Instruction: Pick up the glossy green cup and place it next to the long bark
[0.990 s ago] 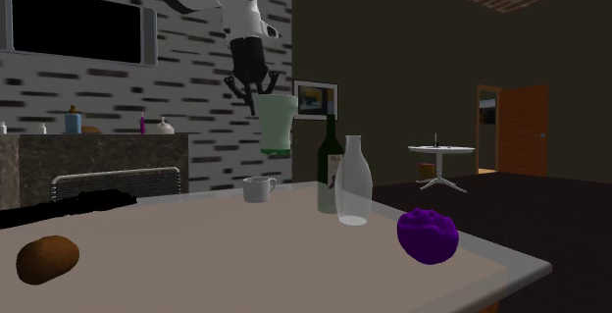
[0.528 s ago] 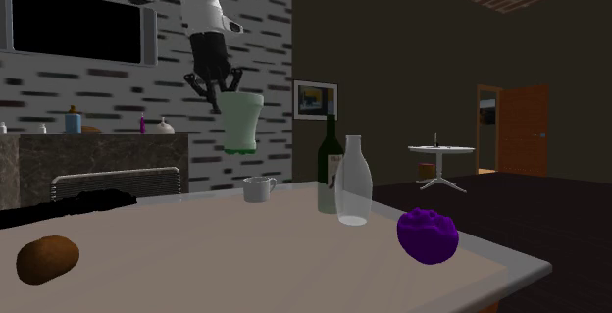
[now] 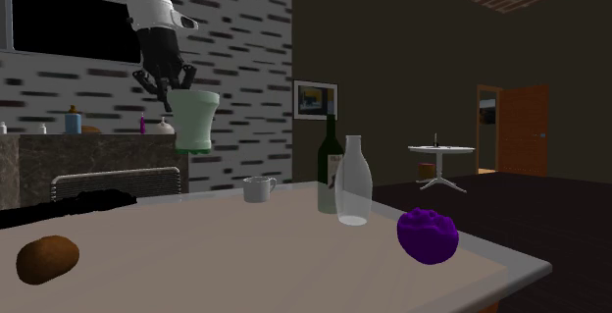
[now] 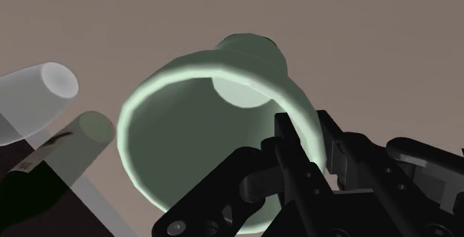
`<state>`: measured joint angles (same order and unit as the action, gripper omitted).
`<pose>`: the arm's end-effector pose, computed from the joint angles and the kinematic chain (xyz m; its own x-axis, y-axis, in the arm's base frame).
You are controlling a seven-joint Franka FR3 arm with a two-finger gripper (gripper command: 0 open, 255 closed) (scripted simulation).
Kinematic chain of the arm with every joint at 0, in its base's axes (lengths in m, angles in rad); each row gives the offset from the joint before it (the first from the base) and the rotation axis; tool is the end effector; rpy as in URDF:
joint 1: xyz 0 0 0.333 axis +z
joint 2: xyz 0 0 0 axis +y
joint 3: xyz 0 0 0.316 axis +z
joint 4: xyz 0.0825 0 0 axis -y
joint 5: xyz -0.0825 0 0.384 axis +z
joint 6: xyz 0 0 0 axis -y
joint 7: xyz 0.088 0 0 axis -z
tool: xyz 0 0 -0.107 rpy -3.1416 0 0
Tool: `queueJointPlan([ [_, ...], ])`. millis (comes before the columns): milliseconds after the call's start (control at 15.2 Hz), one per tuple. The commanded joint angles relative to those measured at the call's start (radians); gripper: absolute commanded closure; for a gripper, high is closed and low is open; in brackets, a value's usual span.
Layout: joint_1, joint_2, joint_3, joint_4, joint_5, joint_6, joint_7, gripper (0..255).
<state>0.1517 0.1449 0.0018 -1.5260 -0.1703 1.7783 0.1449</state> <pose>0.6117 0.0797 0.5818 0.9909 0.0442 0.1275 0.0246 -0.9881 0.1516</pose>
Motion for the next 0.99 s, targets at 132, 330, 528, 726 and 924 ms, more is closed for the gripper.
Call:
queueJointPlan([
  [132, 0.056, 0.005, 0.039, 0.005, -0.016, -0.015, 0.096, 255],
  [330, 0.096, 0.024, 0.067, 0.033, -0.027, -0.037, 0.162, 255],
  [528, 0.139, 0.053, 0.093, 0.074, -0.038, -0.063, 0.227, 255],
  [726, 0.182, 0.091, 0.118, 0.130, -0.051, -0.093, 0.290, 255],
  [924, 0.228, 0.141, 0.140, 0.202, -0.066, -0.129, 0.351, 255],
])
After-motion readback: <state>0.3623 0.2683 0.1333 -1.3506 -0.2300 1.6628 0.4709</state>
